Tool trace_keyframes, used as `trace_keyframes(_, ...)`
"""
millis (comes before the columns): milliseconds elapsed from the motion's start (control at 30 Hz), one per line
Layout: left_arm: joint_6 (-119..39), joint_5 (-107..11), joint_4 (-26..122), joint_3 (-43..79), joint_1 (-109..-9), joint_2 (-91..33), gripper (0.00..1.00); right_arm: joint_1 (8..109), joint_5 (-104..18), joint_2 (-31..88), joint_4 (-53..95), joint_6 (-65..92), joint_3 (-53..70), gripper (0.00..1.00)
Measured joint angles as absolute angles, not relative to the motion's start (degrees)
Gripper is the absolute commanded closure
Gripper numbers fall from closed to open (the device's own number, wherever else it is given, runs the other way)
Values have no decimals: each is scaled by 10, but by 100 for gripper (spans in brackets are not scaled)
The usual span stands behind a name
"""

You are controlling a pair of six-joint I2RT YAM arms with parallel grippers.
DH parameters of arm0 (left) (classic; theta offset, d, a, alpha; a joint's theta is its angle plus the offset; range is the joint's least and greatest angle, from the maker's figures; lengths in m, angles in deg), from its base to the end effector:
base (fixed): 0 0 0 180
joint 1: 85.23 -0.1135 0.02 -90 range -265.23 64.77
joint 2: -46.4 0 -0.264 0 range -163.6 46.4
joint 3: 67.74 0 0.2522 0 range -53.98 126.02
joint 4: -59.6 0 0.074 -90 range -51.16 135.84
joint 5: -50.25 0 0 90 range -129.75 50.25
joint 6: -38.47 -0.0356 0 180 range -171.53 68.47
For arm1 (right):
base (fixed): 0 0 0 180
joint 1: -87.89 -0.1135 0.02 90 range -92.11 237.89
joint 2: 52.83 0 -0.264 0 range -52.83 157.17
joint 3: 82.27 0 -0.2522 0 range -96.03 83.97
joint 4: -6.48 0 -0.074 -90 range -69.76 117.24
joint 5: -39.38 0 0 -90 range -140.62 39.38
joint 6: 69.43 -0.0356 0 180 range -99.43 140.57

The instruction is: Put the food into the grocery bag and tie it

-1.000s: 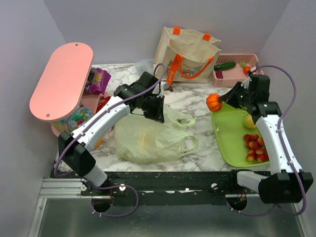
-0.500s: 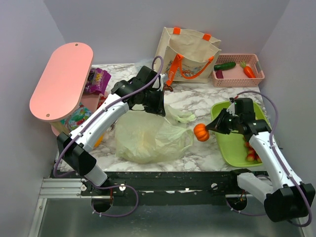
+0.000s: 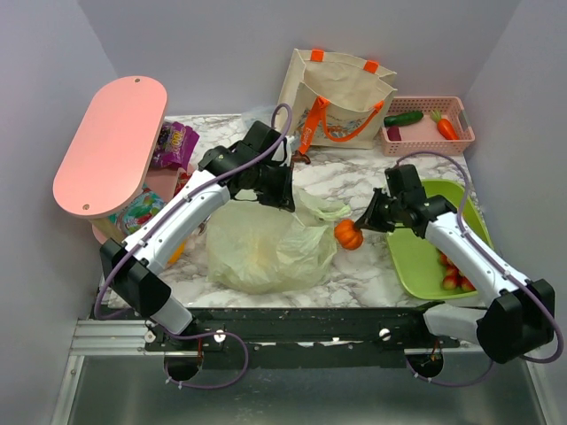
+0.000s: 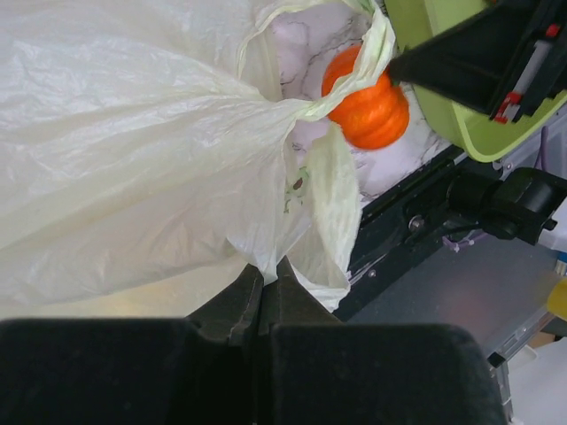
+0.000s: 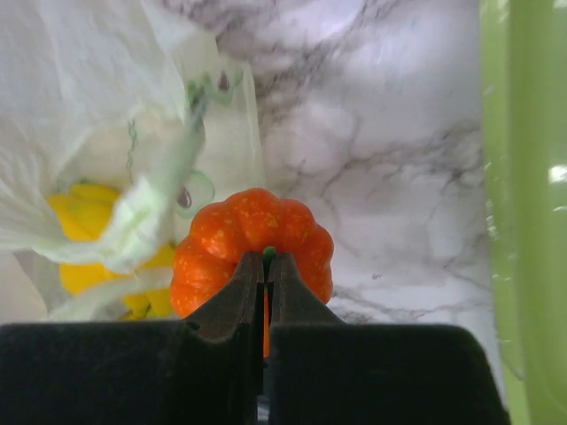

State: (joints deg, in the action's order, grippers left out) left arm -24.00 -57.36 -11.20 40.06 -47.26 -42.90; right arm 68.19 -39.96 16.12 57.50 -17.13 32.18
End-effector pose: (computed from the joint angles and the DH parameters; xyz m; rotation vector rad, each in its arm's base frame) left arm 0.2472 -0.2066 0.3721 0.3775 2.6046 -0.8278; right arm 0.2241 0.0872 0.2563 0.3319 2.5961 0.6172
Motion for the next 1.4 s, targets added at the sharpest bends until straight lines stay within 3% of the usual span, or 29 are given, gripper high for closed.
trace_keyframes(167, -243, -574, -116, 395, -473, -417, 100, 682, -476, 171, 574, -141, 271, 99)
trace_keyframes(333, -245, -576, -117, 395, -473, -408, 100, 682, -478, 205, 563, -135, 267, 99)
trace_keyframes(767, -236, -589, -107, 395, -473, -408, 100, 676, -286, 200, 408, -237, 372, 99)
trace_keyframes(1100, -227, -591, -106, 395, -473, -409, 100, 673, -218, 200, 248, -359, 478, 99)
trace_keyframes(1133, -227, -591, -106, 395, -473, -409, 100, 673, -213, 200, 231, -371, 487, 96)
trace_keyframes(1167, -226, -591, -106, 395, -473, -409, 100, 672, -209, 201, 217, -382, 495, 86)
trace_keyframes(1267, -225, -593, -105, 395, -473, -409, 100, 669, -193, 211, 187, -406, 503, 32)
trace_keyframes(1333, -225, -593, -105, 395, -473, -409, 100, 665, -182, 219, 173, -411, 502, 19)
trace_keyframes(1400, -225, -593, -105, 395, -473, -409, 100, 663, -172, 225, 168, -404, 499, 17)
